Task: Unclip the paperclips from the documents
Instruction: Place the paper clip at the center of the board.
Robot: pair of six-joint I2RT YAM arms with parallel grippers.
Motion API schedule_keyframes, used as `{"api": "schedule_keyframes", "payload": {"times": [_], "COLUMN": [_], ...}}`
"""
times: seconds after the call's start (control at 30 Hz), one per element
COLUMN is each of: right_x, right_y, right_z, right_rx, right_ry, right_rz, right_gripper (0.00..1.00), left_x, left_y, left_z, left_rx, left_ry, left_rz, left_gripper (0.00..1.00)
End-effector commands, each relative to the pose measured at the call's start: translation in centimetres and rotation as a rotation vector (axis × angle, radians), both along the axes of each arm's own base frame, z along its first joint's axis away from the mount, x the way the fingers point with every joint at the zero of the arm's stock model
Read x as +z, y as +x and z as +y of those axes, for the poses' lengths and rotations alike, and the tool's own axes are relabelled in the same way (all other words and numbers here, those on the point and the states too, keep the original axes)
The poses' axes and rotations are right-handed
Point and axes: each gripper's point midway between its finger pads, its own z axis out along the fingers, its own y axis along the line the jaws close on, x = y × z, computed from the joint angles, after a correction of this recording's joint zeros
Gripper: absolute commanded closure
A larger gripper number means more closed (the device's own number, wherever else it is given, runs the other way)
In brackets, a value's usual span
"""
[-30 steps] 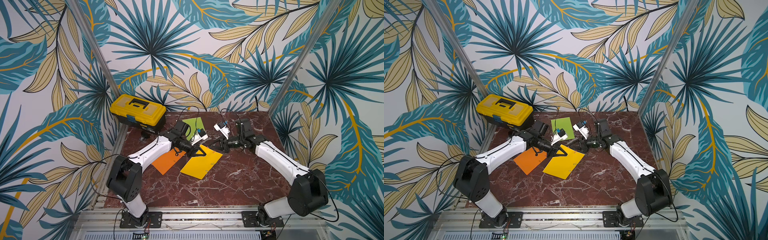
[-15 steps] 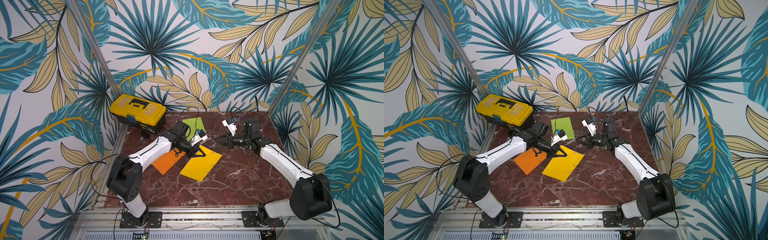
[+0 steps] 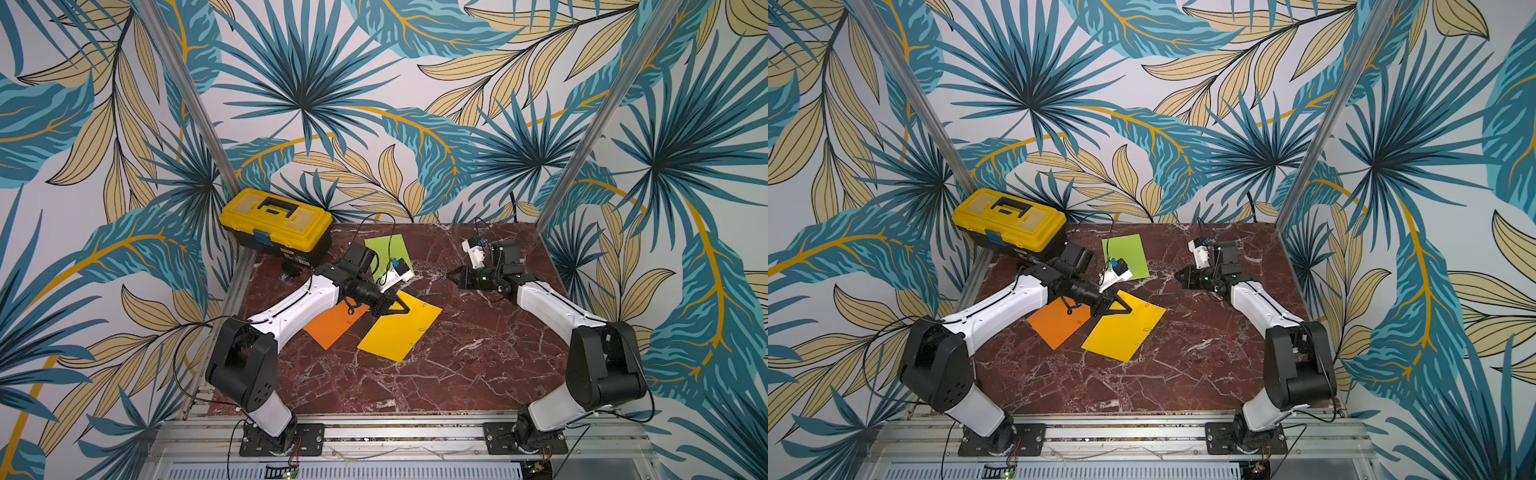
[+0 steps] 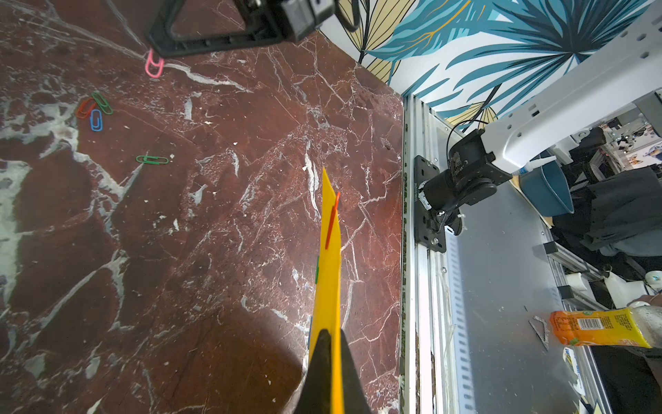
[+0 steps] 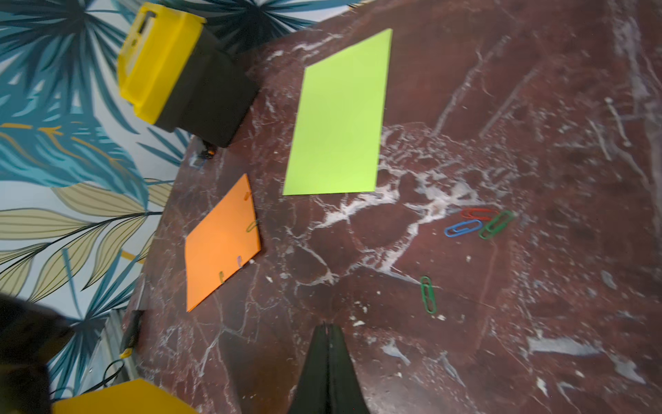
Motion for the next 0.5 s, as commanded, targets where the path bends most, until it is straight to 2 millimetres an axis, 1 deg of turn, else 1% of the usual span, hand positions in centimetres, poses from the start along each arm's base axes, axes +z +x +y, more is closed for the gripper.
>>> {"api": "schedule_keyframes", "payload": {"times": [0.0, 0.1, 0.2, 0.47], "right_x": [-3.0, -5.0, -6.5, -9.2], "right_y": [0.3, 0.4, 0.6, 1.6], "right_z": [-1.4, -1.8, -1.9, -2.7], "right_rx": [-0.081, -0.097, -0.111, -0.160], "right_ry": [-0.042, -0.055, -0.058, -0.053], "right_rz": [0.099, 0.158, 0.203, 0.270], "right_gripper": [1.00, 1.00, 1.00, 1.00], "left_x": [0.8, 1.0, 1.1, 1.2], "left_y": [-0.2, -0.2, -0.2, 0.0], "left_z": [0.0, 0.0, -0.1, -0.2], "left_rx": [-0.005, -0.006, -0.006, -0.009], "left_ry": [-0.010, -0.013, -0.013, -0.018], "left_rz": [-0.020, -0.028, -0.029, -0.028], "left_gripper": [1.00, 1.00, 1.00, 1.00]}}
